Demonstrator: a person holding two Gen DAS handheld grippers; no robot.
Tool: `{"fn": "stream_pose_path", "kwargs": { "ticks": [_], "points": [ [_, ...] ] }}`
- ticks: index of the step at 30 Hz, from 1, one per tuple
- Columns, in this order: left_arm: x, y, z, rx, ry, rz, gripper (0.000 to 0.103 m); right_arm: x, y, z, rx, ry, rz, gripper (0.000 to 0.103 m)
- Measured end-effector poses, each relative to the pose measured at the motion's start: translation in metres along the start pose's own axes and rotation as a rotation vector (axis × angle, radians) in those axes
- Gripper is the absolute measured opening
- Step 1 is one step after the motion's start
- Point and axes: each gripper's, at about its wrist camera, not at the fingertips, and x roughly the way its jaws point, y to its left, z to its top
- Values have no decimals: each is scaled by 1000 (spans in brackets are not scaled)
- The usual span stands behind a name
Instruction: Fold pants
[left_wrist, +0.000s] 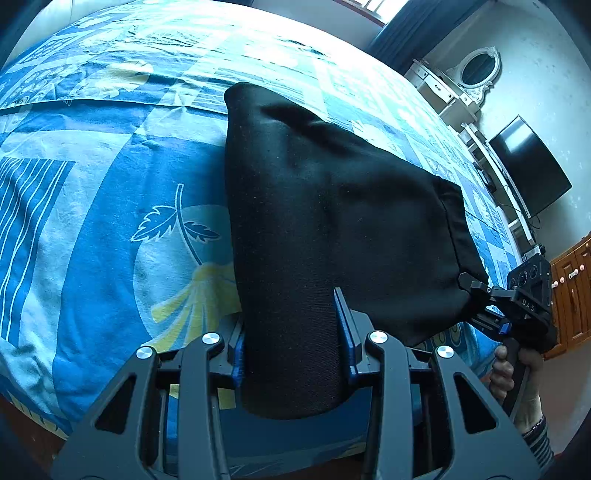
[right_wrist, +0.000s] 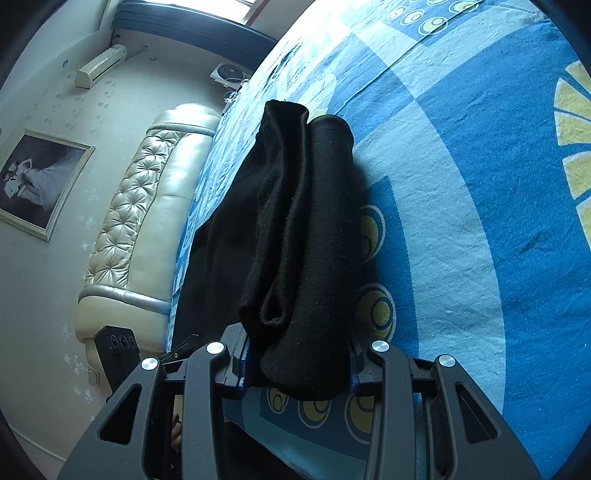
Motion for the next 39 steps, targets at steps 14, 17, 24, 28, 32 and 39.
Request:
{"fn": "stream_pose_path", "kwargs": {
  "ticks": [14, 17, 24, 28, 32, 39],
  "points": [
    [-1, 3, 5, 20, -44, -25, 65, 0, -1, 7, 11, 18, 35, 55],
    [0, 6, 14, 28, -61, -41, 72, 2, -3, 14, 8, 12, 35, 57],
    [20, 14, 31, 10, -21, -50, 74, 11, -5, 30, 7, 13, 33, 58],
    [27, 19, 32, -9, -10, -68, 74, 16, -4, 36, 1, 20, 39, 55],
    [30, 18, 33, 7, -5, -69, 74, 20, -4, 37, -19, 38, 15, 43],
    [31, 14, 30, 23, -12, -61, 67, 21, -5, 35, -20, 38, 16, 39]
  ]
}}
